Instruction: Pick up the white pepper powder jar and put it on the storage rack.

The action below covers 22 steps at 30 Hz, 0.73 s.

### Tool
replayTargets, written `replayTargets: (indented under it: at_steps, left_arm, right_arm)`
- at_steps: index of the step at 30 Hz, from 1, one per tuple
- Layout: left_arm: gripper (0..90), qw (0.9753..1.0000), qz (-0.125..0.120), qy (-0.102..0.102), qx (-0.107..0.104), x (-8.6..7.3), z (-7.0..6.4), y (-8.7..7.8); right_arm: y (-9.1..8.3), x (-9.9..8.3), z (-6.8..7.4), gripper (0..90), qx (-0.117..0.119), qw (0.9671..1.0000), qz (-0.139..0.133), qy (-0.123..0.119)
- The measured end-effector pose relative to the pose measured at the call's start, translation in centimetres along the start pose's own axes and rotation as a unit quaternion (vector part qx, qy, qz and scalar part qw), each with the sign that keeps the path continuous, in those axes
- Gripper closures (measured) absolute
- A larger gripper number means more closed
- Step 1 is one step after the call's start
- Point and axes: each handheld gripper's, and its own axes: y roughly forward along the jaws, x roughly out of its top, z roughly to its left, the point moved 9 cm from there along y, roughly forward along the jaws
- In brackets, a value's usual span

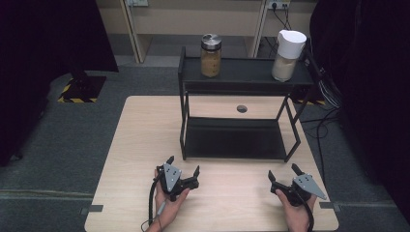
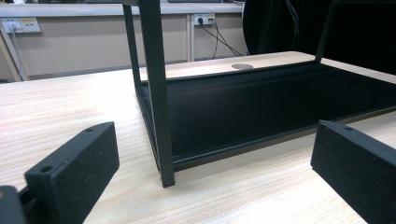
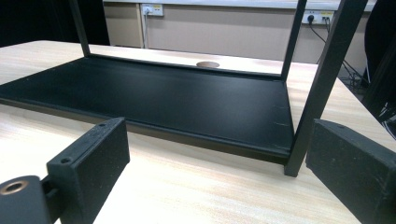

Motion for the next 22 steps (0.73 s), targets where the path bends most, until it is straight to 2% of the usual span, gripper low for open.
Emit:
replayTargets:
  at_steps: [22]
  left_arm:
    - [0.2, 1.0, 0.002, 0.0, -0.001, 0.04, -0.01, 0.06]
  right_arm:
    - [0.06, 0.07, 0.15, 6.1, 0.001, 0.9999, 0.004, -0.01]
